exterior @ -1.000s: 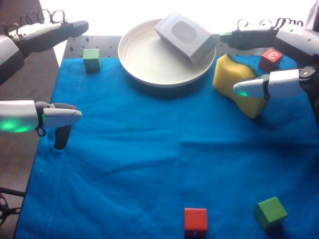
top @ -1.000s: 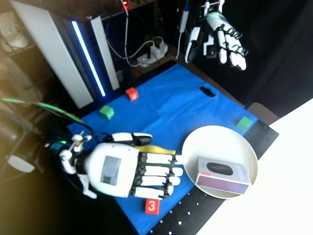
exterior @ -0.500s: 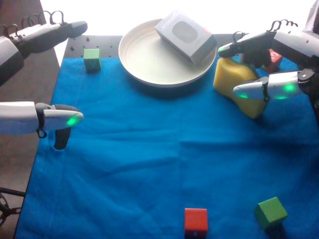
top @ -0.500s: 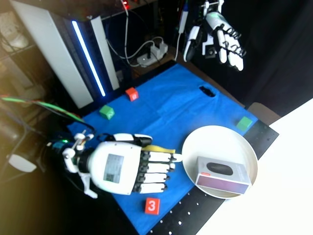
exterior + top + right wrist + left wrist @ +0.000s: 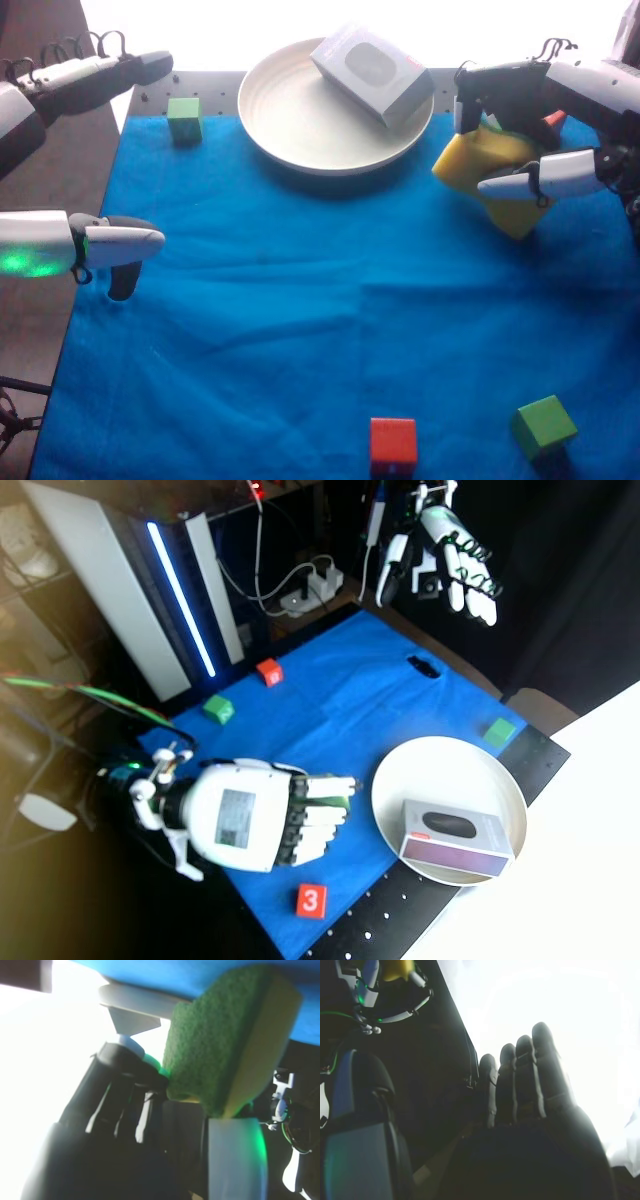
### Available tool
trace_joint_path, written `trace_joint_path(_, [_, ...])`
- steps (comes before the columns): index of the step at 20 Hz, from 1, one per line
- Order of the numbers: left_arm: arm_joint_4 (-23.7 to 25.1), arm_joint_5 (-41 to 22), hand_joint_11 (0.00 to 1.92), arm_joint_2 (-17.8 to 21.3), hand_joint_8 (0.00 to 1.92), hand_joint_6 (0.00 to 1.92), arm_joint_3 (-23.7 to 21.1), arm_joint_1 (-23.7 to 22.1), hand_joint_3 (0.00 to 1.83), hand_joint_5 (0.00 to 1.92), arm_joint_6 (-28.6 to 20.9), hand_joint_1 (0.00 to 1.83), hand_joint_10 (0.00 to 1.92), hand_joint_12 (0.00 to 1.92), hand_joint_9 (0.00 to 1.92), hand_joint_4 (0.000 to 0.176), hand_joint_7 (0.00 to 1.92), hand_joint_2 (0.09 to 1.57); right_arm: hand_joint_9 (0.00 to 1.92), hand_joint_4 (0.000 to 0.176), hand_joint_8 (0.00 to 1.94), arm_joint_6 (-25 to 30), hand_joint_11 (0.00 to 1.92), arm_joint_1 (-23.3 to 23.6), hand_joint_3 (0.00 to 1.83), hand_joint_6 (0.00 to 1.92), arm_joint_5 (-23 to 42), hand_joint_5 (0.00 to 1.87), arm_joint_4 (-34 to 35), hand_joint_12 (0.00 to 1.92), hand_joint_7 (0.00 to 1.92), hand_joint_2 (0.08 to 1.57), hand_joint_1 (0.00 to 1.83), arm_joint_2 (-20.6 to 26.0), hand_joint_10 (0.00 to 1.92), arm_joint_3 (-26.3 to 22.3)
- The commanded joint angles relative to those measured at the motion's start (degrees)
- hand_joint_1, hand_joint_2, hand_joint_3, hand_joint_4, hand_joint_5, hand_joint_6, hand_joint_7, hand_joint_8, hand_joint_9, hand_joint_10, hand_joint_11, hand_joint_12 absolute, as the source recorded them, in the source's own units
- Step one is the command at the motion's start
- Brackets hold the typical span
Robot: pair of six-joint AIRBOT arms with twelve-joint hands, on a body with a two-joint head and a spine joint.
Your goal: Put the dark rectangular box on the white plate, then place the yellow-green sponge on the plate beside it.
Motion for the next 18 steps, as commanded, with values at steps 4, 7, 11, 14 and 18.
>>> trace_joint_path(4, [-0.7, -7.6, 0.02, 0.1, 0.0, 0.0, -0.2, -0.1, 0.01, 0.2, -0.6, 0.84, 0.0, 0.55, 0.16, 0.078, 0.18, 0.95, 0.99, 0.14, 1.94, -0.8, 1.1, 0.5, 0.01, 1.92, 3.3, 0.74, 0.5, 1.92, 0.87, 1.13, 1.47, 0.2, 1.92, -0.1])
trace_joint_path(7, [-0.9, -7.7, 0.0, -0.1, 0.0, 0.0, -0.2, 0.1, 0.0, 0.19, -0.7, 0.84, 0.0, 0.55, 0.16, 0.096, 0.17, 0.95, 1.02, 0.109, 1.94, -0.8, 1.14, 2.8, 0.0, 1.92, 3.6, 0.71, -2.3, 1.92, 0.88, 1.13, 1.47, 0.6, 1.92, -1.4])
trace_joint_path(11, [-1.1, -8.0, 0.01, -0.2, 0.0, 0.0, -0.2, 0.4, 0.0, 0.19, -1.0, 0.84, 0.0, 0.56, 0.15, 0.101, 0.17, 0.95, 0.88, 0.143, 1.94, -0.8, 0.99, 8.4, 0.0, 1.92, 3.9, 0.61, -7.5, 1.92, 0.75, 1.15, 1.48, 2.3, 1.92, -2.5])
trace_joint_path(14, [-1.1, -8.1, 0.0, -0.4, 0.0, 0.0, -0.2, 0.4, 0.0, 0.19, -1.0, 0.83, 0.0, 0.57, 0.14, 0.108, 0.16, 0.95, 0.86, 0.074, 1.94, -0.8, 0.99, 11.1, 0.0, 1.9, 4.1, 0.57, -7.9, 1.92, 0.7, 1.15, 1.49, 2.4, 1.92, -2.1])
trace_joint_path(18, [-1.1, -8.0, 0.0, -0.5, 0.0, 0.0, -0.2, 0.4, 0.0, 0.18, -1.0, 0.82, 0.0, 0.59, 0.14, 0.103, 0.16, 0.94, 1.02, 0.0, 1.94, -0.8, 1.12, 15.3, 0.0, 1.82, 4.1, 0.65, -7.8, 1.92, 0.82, 1.15, 1.51, -0.1, 1.92, 0.7])
